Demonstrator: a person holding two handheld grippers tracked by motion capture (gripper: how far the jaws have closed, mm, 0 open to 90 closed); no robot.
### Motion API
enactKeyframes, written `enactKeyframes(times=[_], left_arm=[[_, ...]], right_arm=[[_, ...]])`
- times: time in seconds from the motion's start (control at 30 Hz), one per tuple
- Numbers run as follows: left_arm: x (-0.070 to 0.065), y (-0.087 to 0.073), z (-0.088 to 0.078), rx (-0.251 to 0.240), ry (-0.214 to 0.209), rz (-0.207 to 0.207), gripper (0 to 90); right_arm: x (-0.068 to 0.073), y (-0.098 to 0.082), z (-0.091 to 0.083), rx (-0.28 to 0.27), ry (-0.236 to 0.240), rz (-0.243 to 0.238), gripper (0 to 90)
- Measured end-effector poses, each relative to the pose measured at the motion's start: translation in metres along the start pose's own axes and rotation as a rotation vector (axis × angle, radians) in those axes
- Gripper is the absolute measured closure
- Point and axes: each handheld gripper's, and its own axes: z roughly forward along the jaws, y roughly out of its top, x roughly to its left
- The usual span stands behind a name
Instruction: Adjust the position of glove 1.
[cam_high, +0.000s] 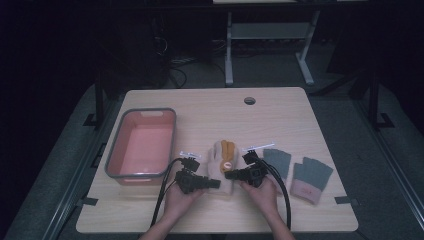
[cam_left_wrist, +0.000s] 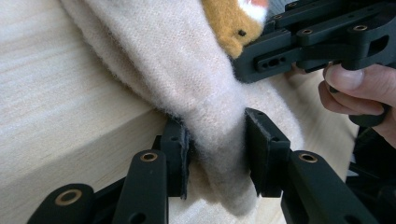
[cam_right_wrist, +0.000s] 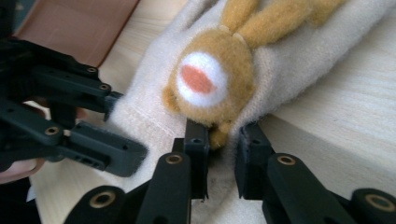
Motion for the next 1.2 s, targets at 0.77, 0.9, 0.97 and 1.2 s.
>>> enactKeyframes(times=[0.77, 0.9, 0.97, 1.2], left_arm=[[0.0, 0.006, -0.009, -0.02, -0.035, -0.01, 68.0], [-0.004, 0.009, -0.014, -0.036, -0.035, 0.002, 67.9], [-0.006, 0.011, -0.016, -0.037, -0.034, 0.009, 67.9], [-0.01, 0.015, -0.021, -0.053, -0.035, 0.018, 67.9]], right_arm=[[0.009, 0.01, -0.014, -0.006, 0.024, -0.027, 81.7], [0.012, 0.013, -0.018, -0.014, 0.025, -0.032, 81.7], [0.013, 0.014, -0.02, -0.024, 0.029, -0.033, 81.7], [0.018, 0.019, -0.026, -0.029, 0.024, -0.04, 81.8]])
